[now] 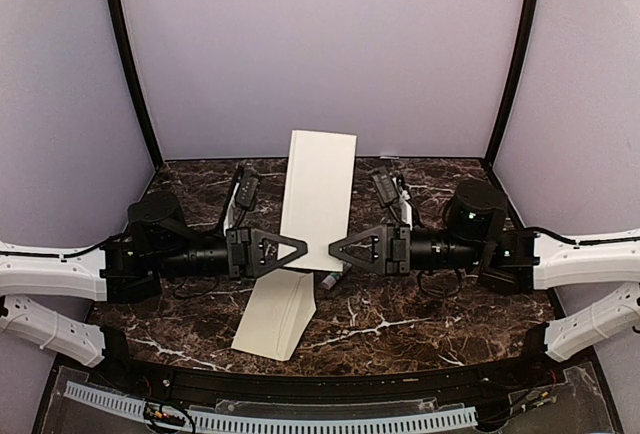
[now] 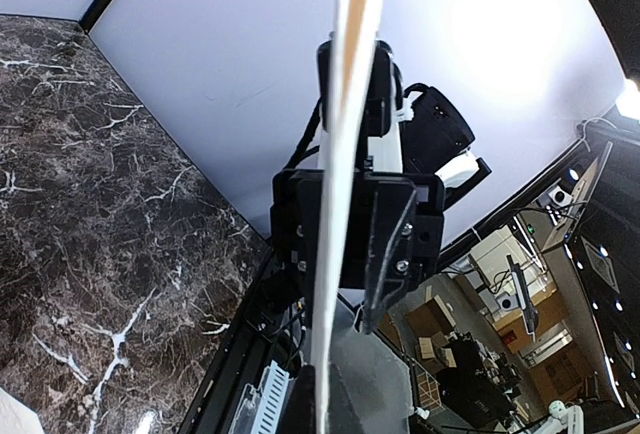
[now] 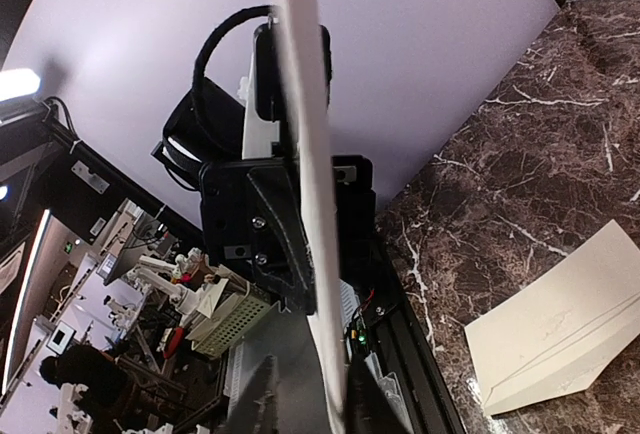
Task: Place the letter into the envelope and seal it
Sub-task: Fold the letter.
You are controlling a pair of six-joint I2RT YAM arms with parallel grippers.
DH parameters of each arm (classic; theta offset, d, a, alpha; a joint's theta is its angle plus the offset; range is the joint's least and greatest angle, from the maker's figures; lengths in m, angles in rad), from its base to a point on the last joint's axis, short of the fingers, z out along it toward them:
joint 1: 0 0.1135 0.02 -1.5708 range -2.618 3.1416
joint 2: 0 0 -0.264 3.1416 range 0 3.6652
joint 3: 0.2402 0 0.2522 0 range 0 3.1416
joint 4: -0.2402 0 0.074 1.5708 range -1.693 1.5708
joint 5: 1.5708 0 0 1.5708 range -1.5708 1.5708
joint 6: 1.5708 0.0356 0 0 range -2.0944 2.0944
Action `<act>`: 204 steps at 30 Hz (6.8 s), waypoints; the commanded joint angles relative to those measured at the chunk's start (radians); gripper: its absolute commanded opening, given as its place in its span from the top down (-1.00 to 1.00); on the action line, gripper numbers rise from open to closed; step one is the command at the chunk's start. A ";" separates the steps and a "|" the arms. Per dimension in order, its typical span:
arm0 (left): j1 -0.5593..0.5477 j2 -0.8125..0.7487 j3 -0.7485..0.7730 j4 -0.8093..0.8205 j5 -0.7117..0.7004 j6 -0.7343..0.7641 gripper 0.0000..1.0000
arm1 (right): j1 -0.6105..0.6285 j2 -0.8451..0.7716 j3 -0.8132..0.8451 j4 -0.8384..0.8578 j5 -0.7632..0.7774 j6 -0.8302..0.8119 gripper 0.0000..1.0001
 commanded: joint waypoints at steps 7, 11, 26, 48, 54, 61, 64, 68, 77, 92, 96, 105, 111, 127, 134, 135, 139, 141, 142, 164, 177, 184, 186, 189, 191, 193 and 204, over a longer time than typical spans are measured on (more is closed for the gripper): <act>-0.001 -0.021 0.033 0.034 -0.009 0.012 1.00 | 0.016 0.000 -0.025 0.085 0.008 0.017 1.00; -0.001 -0.021 0.033 0.050 -0.008 0.006 1.00 | 0.016 -0.001 -0.034 0.085 -0.007 0.027 0.69; -0.001 -0.029 0.027 0.056 -0.009 0.003 1.00 | 0.021 0.007 -0.053 0.085 -0.015 0.036 1.00; 0.012 -0.105 0.055 -0.563 0.162 0.222 1.00 | -0.169 -0.263 0.149 -0.656 0.102 -0.261 -0.94; -0.025 -0.027 0.147 -0.733 0.254 0.337 1.00 | -0.168 -0.176 0.291 -0.794 -0.074 -0.364 -0.97; -0.041 0.018 0.178 -0.727 0.336 0.361 1.00 | -0.168 -0.141 0.281 -0.829 -0.189 -0.407 -0.97; -0.056 0.043 0.181 -0.718 0.348 0.362 1.00 | -0.168 -0.119 0.268 -0.817 -0.222 -0.413 -0.94; -0.067 0.067 0.187 -0.699 0.359 0.363 1.00 | -0.168 -0.080 0.267 -0.787 -0.247 -0.418 -0.71; -0.069 0.084 0.173 -0.590 0.394 0.323 1.00 | -0.168 -0.016 0.241 -0.690 -0.347 -0.393 0.44; -0.068 0.009 0.147 -0.527 0.186 0.259 -0.28 | -0.169 -0.085 0.234 -0.651 -0.231 -0.355 1.00; -0.067 -0.088 0.094 -0.398 -0.035 0.197 -0.55 | -0.169 -0.185 0.158 -0.452 -0.080 -0.236 1.00; -0.067 -0.162 0.000 -0.069 -0.237 0.086 -0.71 | -0.147 -0.246 0.012 0.035 0.098 -0.073 1.00; -0.067 -0.090 0.051 -0.028 -0.171 0.059 -0.72 | -0.107 -0.172 0.058 0.106 0.099 -0.090 1.00; -0.067 -0.064 0.003 0.166 -0.211 -0.015 0.22 | -0.091 -0.159 0.023 0.131 0.123 -0.059 1.00; -0.066 -0.075 0.000 0.101 -0.232 -0.017 0.99 | -0.091 -0.161 0.017 0.076 0.118 -0.052 0.97; -0.067 -0.076 0.000 0.090 -0.232 -0.016 1.00 | -0.091 -0.167 0.016 0.062 0.116 -0.052 0.81; -0.066 -0.104 -0.019 0.029 -0.256 -0.022 1.00 | -0.092 -0.213 -0.003 -0.024 0.150 -0.059 -0.05; -0.066 -0.122 -0.027 -0.021 -0.264 -0.023 1.00 | -0.093 -0.245 -0.004 -0.107 0.202 -0.067 -0.39; -0.065 -0.130 -0.027 -0.067 -0.263 -0.024 1.00 | -0.093 -0.253 0.007 -0.171 0.228 -0.078 -0.50; 0.000 -0.011 0.167 -0.623 0.332 0.266 1.00 | -0.106 -0.062 0.326 -0.794 -0.115 -0.378 -0.94; -0.001 0.066 0.245 -0.638 0.444 0.315 1.00 | -0.005 0.032 0.268 -0.615 -0.271 -0.302 -0.61; -0.001 0.073 0.264 -0.647 0.440 0.330 1.00 | 0.042 0.074 0.277 -0.607 -0.291 -0.296 -0.14; -0.001 0.076 0.264 -0.646 0.434 0.331 1.00 | 0.044 0.080 0.276 -0.606 -0.289 -0.294 0.17; -0.001 0.076 0.263 -0.642 0.421 0.331 1.00 | 0.047 0.074 0.271 -0.604 -0.275 -0.290 0.64; -0.001 0.074 0.263 -0.640 0.396 0.328 0.98 | 0.048 0.064 0.266 -0.593 -0.252 -0.282 1.00; -0.001 0.062 0.261 -0.641 0.342 0.325 0.50 | 0.048 0.049 0.253 -0.570 -0.202 -0.262 1.00; 0.045 -0.079 0.096 -0.594 -0.013 0.158 -0.60 | 0.043 0.004 0.083 -0.454 0.107 0.027 1.00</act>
